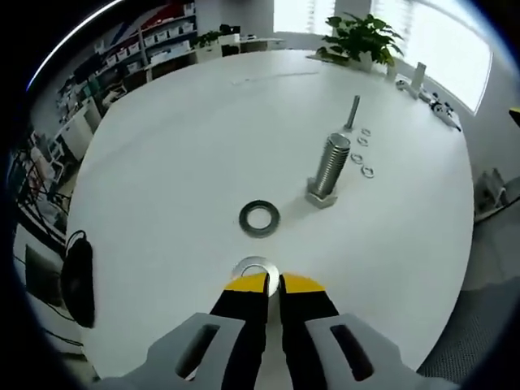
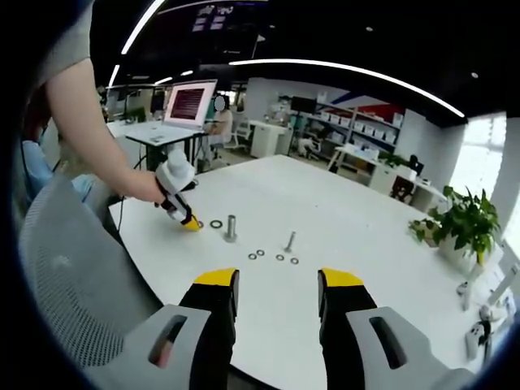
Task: Place the washer onto the threaded stud by aligning its center hole with the stud, sliding it down to the base, and recovering from edge contact or off-axis alignment until the washer reaches the visible bottom stop.
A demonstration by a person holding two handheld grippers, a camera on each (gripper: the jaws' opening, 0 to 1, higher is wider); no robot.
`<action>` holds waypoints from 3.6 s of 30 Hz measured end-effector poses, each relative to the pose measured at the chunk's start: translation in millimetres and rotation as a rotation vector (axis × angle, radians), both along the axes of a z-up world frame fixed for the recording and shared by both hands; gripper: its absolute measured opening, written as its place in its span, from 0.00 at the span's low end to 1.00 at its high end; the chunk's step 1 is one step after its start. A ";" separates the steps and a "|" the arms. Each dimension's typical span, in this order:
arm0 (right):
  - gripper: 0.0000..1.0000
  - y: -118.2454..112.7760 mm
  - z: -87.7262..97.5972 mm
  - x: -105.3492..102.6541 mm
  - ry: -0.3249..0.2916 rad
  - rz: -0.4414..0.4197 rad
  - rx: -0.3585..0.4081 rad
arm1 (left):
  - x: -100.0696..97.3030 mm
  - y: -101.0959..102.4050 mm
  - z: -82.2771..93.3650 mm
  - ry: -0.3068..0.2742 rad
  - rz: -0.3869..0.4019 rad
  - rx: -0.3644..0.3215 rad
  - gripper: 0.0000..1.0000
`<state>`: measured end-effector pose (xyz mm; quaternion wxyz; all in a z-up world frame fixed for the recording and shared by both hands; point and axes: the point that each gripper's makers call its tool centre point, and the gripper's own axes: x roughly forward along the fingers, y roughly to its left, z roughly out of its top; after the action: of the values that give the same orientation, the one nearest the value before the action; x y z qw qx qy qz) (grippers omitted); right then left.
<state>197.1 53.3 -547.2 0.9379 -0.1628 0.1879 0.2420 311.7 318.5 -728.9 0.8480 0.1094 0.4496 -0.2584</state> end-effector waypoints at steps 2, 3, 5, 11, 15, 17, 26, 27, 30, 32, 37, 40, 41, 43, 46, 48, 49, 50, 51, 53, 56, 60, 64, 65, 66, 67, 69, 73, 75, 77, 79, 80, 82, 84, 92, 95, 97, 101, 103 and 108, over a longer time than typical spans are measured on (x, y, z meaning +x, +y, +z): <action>0.41 0.2 0.3 -0.1 -0.001 0.000 0.000 | -2.6 -1.9 -0.6 0.012 0.002 -0.007 0.02; 0.41 0.1 0.4 0.0 -0.001 0.000 -0.001 | -2.6 -2.1 -0.8 0.011 0.003 -0.009 0.02; 0.41 0.2 0.3 0.0 -0.001 0.001 0.000 | -4.6 -1.5 -0.8 0.011 0.020 -0.026 0.02; 0.41 1.0 0.4 -0.5 0.000 0.005 0.000 | -6.8 -2.1 -1.4 0.020 0.029 -0.043 0.02; 0.41 1.8 0.1 -0.3 0.000 0.008 -0.002 | -9.5 -0.3 -0.7 0.020 0.027 -0.048 0.02; 0.41 2.2 0.1 -0.4 -0.001 0.010 -0.002 | -9.7 -0.3 0.8 0.015 0.031 -0.055 0.01; 0.41 2.8 -0.2 -0.3 0.001 0.013 -0.003 | -6.3 -4.5 6.1 -0.010 0.029 -0.076 0.01; 0.41 2.7 -0.4 -0.2 0.001 0.012 -0.004 | -6.3 -4.8 6.6 -0.012 0.028 -0.076 0.01; 0.41 2.2 -0.3 -0.4 0.001 0.010 -0.004 | -6.1 -4.9 8.1 -0.016 0.024 -0.076 0.01; 0.41 1.9 -0.7 -0.4 0.002 0.010 -0.006 | -6.3 -6.1 9.8 -0.023 0.012 -0.070 0.01; 0.41 2.3 -0.8 -0.4 0.003 0.010 -0.007 | -4.1 -10.5 14.0 -0.039 -0.024 -0.060 0.01; 0.41 2.2 -0.7 -0.4 0.001 0.009 -0.007 | -1.7 -11.5 13.1 -0.042 -0.027 -0.059 0.01; 0.41 2.1 -0.8 -0.4 0.001 0.009 -0.008 | -0.6 -12.1 14.1 -0.046 -0.024 -0.062 0.01; 0.41 1.7 -0.8 -0.4 0.002 0.007 -0.008 | 1.8 -14.6 19.0 -0.060 -0.021 -0.070 0.01; 0.41 1.2 -0.7 -0.1 0.002 0.005 -0.008 | 3.9 -18.0 25.6 -0.082 -0.042 -0.067 0.01; 0.41 0.9 -0.4 -0.1 0.001 0.004 -0.009 | 4.7 -21.0 30.4 -0.097 -0.073 -0.055 0.01; 0.41 0.7 -0.3 -0.1 0.000 0.004 -0.009 | 5.4 -22.7 33.2 -0.108 -0.090 -0.050 0.01; 0.41 0.7 -0.3 -0.2 0.001 0.003 -0.008 | 6.4 -24.8 36.8 -0.119 -0.108 -0.043 0.01; 0.41 0.7 -0.2 -0.1 0.000 0.003 -0.009 | 7.0 -26.6 39.7 -0.127 -0.122 -0.038 0.01; 0.41 0.7 -0.1 -0.1 -0.001 0.004 -0.010 | 9.5 -32.9 48.0 -0.150 -0.155 -0.036 0.01; 0.41 0.7 -0.4 -0.3 0.000 0.004 -0.011 | 12.9 -44.6 61.3 -0.187 -0.228 -0.016 0.01; 0.41 0.9 0.4 -0.1 -0.004 0.003 -0.011 | 17.2 -56.6 72.2 -0.224 -0.313 0.019 0.01; 0.41 1.3 0.3 -0.3 -0.005 0.006 -0.013 | 22.0 -64.8 79.0 -0.230 -0.332 0.019 0.01; 0.41 1.4 0.1 -0.4 -0.005 0.007 -0.015 | 24.2 -66.0 78.9 -0.226 -0.335 0.019 0.01; 0.41 1.5 0.3 -0.4 -0.006 0.008 -0.015 | 26.5 -66.5 77.8 -0.221 -0.336 0.018 0.01; 0.41 1.5 0.6 -0.4 -0.008 0.008 -0.015 | 30.6 -66.9 75.3 -0.219 -0.343 0.019 0.01; 0.41 1.3 0.4 -0.5 -0.008 0.008 -0.015 | 33.9 -69.6 73.1 -0.214 -0.359 0.026 0.01; 0.41 0.9 1.0 -0.4 -0.010 0.006 -0.014 | 34.5 -75.0 70.9 -0.204 -0.393 0.048 0.01; 0.41 0.9 0.5 -0.3 -0.009 0.008 -0.016 | 35.7 -76.3 68.5 -0.196 -0.405 0.059 0.01; 0.41 1.4 0.9 -0.5 -0.010 0.010 -0.016 | 35.7 -76.6 66.5 -0.186 -0.412 0.070 0.01; 0.41 1.3 1.3 -0.5 -0.011 0.009 -0.015 | 36.8 -76.7 65.2 -0.183 -0.418 0.077 0.01; 0.41 1.1 1.6 -0.4 -0.012 0.008 -0.015 | 36.8 -77.3 65.3 -0.183 -0.423 0.083 0.01; 0.41 0.4 2.5 -0.2 -0.016 0.005 -0.011 | 36.9 -79.1 64.7 -0.180 -0.436 0.094 0.01; 0.41 0.2 2.4 0.1 -0.015 0.004 -0.011 | 37.2 -81.5 64.0 -0.180 -0.454 0.110 0.01; 0.41 -0.2 3.7 0.3 -0.021 0.002 -0.007 | 38.6 -86.2 60.2 -0.173 -0.513 0.167 0.01; 0.41 -0.4 3.6 0.3 -0.022 0.002 -0.008 | 39.5 -85.9 58.7 -0.165 -0.513 0.174 0.01; 0.41 -0.5 4.1 0.4 -0.025 0.002 -0.006 | 38.0 -85.3 55.9 -0.157 -0.524 0.193 0.02; 0.41 -0.5 4.6 0.5 -0.027 0.002 -0.005 | 33.7 -86.5 52.9 -0.161 -0.568 0.230 0.02; 0.41 -0.1 4.7 0.3 -0.026 0.004 -0.005 | 33.8 -87.0 53.4 -0.167 -0.578 0.244 0.02; 0.41 0.4 4.7 0.3 -0.026 0.005 -0.007 | 33.4 -85.4 51.7 -0.159 -0.588 0.267 0.02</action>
<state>197.4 53.6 -542.4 0.9390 -0.1697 0.1761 0.2418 345.0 233.2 -677.2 0.7478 0.3646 0.3610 -0.4214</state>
